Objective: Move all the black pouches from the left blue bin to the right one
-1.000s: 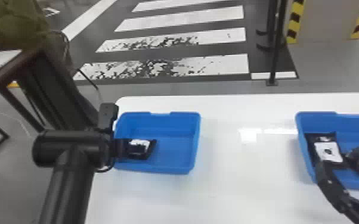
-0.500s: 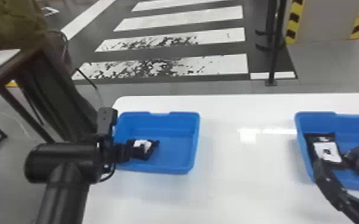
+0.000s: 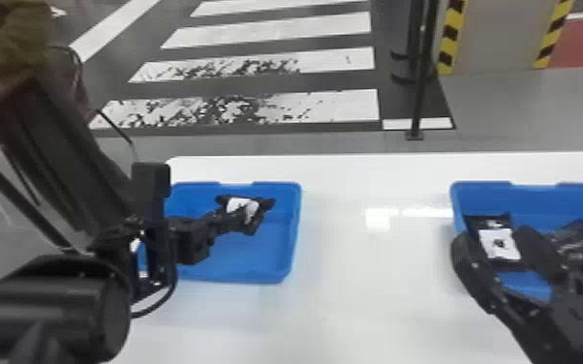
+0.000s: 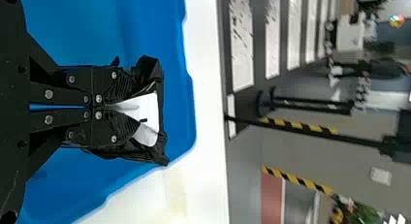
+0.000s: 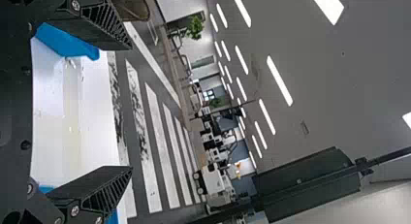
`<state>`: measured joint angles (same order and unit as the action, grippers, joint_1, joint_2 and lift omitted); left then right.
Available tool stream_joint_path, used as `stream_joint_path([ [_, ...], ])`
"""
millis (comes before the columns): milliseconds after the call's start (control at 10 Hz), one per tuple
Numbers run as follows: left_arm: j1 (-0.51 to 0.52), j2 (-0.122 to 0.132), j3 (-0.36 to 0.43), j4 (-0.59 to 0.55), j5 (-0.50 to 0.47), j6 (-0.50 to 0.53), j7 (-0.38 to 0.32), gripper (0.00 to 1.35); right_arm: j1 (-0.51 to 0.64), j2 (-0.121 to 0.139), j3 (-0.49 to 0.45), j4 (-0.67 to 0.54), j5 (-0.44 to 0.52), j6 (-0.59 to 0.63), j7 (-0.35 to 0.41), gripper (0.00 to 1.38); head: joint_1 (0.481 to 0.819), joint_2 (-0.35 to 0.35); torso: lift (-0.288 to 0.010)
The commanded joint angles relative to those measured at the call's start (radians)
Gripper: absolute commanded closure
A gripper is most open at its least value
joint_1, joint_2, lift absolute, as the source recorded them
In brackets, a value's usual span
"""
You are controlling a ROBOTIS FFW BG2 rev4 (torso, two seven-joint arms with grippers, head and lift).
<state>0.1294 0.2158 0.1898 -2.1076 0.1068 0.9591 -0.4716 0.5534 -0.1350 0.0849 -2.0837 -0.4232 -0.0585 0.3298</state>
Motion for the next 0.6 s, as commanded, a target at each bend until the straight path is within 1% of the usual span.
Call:
stream_joint_path([
  [0,0.042,-0.009,-0.070,-0.031,0.101,-0.122,-0.010,1.21,-0.048,-0.023,0.063,0.006,-0.039,0.012,0.003,0.15,0.695,0.177,-0.140],
  [100,0.055,-0.010,-0.128,-0.041,0.152,-0.166,-0.015,1.21,-0.080,-0.034,0.093,0.018,-0.057,0.012,0.003,0.15,0.695,0.146,-0.140],
  [200,0.057,-0.010,-0.184,-0.053,0.190,-0.174,-0.018,1.21,-0.109,-0.044,0.112,0.036,-0.071,0.012,0.003,0.15,0.695,0.130,-0.140],
  [400,0.050,-0.006,-0.282,-0.071,0.244,-0.174,-0.018,1.21,-0.171,-0.064,0.146,0.075,-0.087,0.012,0.003,0.15,0.695,0.051,-0.140],
  [500,0.047,-0.001,-0.313,-0.071,0.256,-0.171,-0.018,1.21,-0.193,-0.071,0.150,0.092,-0.087,0.012,0.002,0.15,0.695,0.015,-0.140],
])
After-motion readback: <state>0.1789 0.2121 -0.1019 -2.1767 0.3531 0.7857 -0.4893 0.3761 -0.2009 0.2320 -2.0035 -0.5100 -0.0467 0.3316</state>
